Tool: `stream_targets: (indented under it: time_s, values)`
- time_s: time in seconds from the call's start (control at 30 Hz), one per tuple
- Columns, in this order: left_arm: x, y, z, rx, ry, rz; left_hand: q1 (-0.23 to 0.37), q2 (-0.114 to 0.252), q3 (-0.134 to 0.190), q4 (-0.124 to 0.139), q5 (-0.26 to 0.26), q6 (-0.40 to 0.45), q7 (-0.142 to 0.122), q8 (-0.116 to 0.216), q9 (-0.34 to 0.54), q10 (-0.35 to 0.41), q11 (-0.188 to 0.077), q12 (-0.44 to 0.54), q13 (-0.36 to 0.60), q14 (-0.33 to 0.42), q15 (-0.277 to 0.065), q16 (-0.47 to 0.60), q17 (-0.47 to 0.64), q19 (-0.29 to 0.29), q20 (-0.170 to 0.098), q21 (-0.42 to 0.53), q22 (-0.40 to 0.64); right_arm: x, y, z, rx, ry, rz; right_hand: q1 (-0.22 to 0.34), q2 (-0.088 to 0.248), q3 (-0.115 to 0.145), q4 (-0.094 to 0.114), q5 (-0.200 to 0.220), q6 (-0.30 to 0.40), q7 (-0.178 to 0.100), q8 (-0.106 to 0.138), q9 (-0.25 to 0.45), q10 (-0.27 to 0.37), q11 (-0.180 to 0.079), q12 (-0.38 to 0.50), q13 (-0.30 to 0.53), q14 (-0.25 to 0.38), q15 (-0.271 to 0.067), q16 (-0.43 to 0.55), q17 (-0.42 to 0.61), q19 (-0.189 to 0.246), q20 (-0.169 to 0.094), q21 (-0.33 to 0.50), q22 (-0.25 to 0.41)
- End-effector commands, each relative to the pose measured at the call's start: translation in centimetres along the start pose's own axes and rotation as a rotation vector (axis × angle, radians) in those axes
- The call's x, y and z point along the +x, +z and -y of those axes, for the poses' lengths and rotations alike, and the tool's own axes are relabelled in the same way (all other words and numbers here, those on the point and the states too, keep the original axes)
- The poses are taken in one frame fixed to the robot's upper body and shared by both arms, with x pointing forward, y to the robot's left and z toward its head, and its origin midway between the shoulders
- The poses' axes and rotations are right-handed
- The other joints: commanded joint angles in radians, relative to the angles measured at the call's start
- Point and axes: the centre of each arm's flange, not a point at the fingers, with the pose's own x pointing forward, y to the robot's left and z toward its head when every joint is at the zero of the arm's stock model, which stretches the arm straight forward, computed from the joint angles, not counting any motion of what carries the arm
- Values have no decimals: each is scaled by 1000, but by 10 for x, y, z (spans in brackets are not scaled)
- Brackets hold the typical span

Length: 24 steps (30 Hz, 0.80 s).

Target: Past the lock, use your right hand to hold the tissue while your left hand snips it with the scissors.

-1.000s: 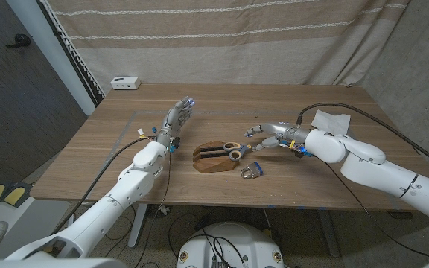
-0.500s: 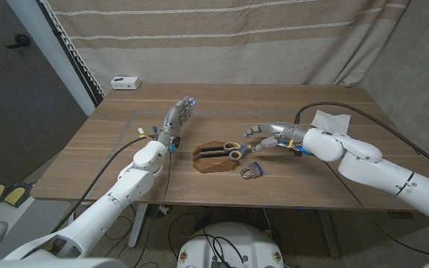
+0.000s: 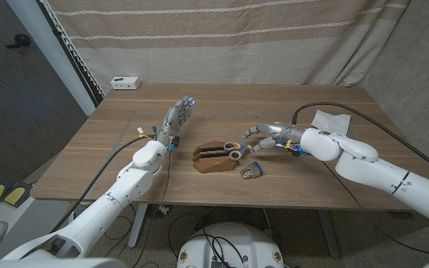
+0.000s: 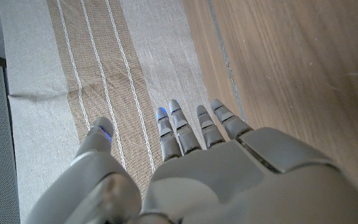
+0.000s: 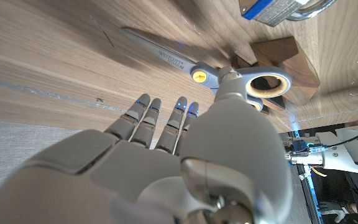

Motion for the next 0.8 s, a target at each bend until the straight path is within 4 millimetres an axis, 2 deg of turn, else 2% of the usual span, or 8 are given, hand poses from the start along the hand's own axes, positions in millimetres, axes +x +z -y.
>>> stream_targets:
  time_s: [0.03,0.4,0.8]
  values:
    - [-1,1,-2,-1,1,-1,-4,-2,6,1,6,3,2,-1,3,1,1,-2,3,-4,-149,-2,4,-1,-84,-2,3,6,2,-4,-9,11,0,4,4,-1,6,-4,13,3,4,5,12,-2,5,2,6,-175,0,2,-4,-106,1,5]
    - [-1,-1,-4,-6,2,-2,-4,-2,7,0,6,2,2,-2,3,2,-1,-2,3,-4,-150,-2,4,-2,-83,-2,3,12,4,-5,-15,21,8,5,5,-2,8,-4,15,2,4,5,15,2,4,1,7,-174,1,2,-3,-108,2,5]
    - [-1,-2,-6,-6,7,-3,-3,-2,7,0,7,1,3,-2,3,0,1,-3,3,-6,-149,-3,4,-2,-83,-2,3,18,3,-6,-6,24,14,7,14,-1,12,-4,19,0,4,7,29,-5,8,2,18,-176,6,5,0,-101,3,6]
